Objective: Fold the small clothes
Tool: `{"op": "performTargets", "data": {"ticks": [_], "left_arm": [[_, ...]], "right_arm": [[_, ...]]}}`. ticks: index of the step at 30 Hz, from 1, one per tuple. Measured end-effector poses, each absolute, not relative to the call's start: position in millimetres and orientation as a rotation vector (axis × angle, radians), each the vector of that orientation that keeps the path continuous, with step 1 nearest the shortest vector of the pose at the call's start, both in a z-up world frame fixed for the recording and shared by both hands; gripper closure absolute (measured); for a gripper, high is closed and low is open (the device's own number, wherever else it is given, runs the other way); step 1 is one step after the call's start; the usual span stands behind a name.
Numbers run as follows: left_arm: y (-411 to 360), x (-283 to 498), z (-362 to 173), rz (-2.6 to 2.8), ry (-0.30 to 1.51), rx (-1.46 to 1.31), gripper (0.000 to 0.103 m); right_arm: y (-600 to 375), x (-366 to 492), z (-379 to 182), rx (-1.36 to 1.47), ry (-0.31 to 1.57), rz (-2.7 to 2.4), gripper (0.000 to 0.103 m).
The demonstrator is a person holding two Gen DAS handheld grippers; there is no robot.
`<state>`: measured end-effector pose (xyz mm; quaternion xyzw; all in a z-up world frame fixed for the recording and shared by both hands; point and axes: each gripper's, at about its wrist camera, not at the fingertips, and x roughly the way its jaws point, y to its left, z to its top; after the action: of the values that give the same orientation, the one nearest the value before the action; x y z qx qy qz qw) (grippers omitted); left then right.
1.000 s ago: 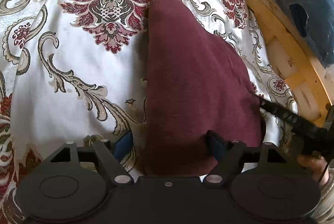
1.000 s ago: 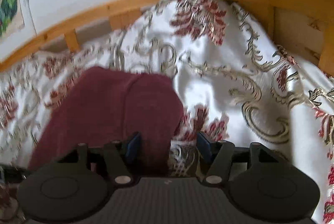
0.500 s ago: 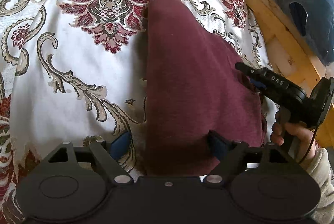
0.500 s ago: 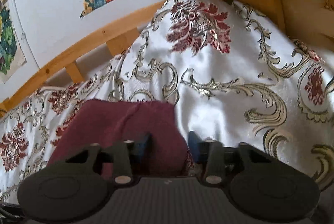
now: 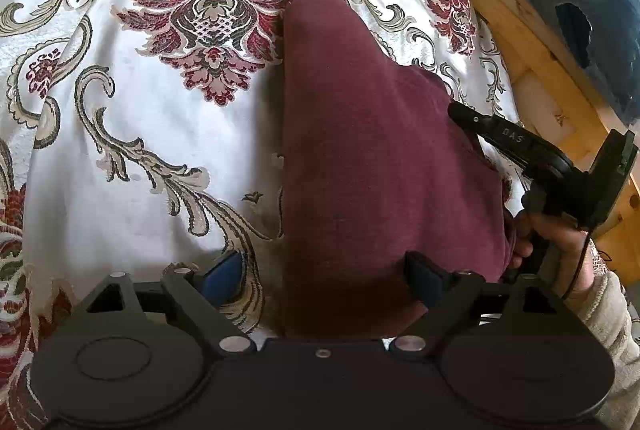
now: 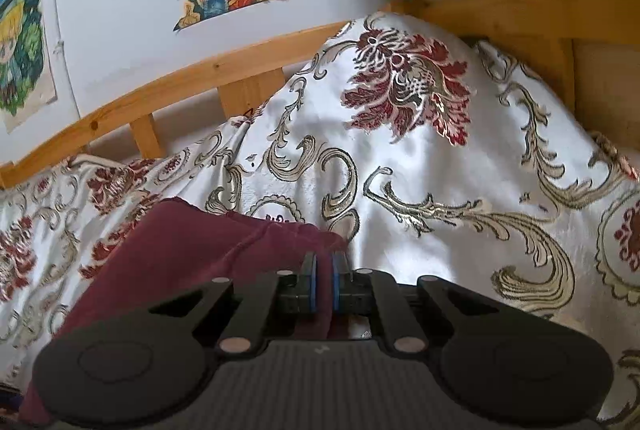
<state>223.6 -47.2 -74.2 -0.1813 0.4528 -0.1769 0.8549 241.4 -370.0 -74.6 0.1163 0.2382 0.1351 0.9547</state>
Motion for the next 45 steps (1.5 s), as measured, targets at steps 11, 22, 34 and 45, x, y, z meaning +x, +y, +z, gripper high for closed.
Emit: {"op": "performTargets", "data": {"ticks": [11, 22, 34, 45], "left_arm": [[-41, 224, -80, -0.408, 0.941, -0.423, 0.007], [-46, 226, -79, -0.407, 0.940, -0.379, 0.004], [-48, 227, -79, -0.400, 0.942, -0.371, 0.004], [-48, 227, -79, -0.400, 0.942, -0.372, 0.004]], "right_arm": [[-397, 266, -84, 0.471, 0.527, 0.383, 0.043], [-383, 272, -86, 0.372, 0.588, 0.412, 0.052], [-382, 269, -93, 0.368, 0.590, 0.380, 0.071], [-382, 270, -94, 0.362, 0.589, 0.376, 0.071]]}}
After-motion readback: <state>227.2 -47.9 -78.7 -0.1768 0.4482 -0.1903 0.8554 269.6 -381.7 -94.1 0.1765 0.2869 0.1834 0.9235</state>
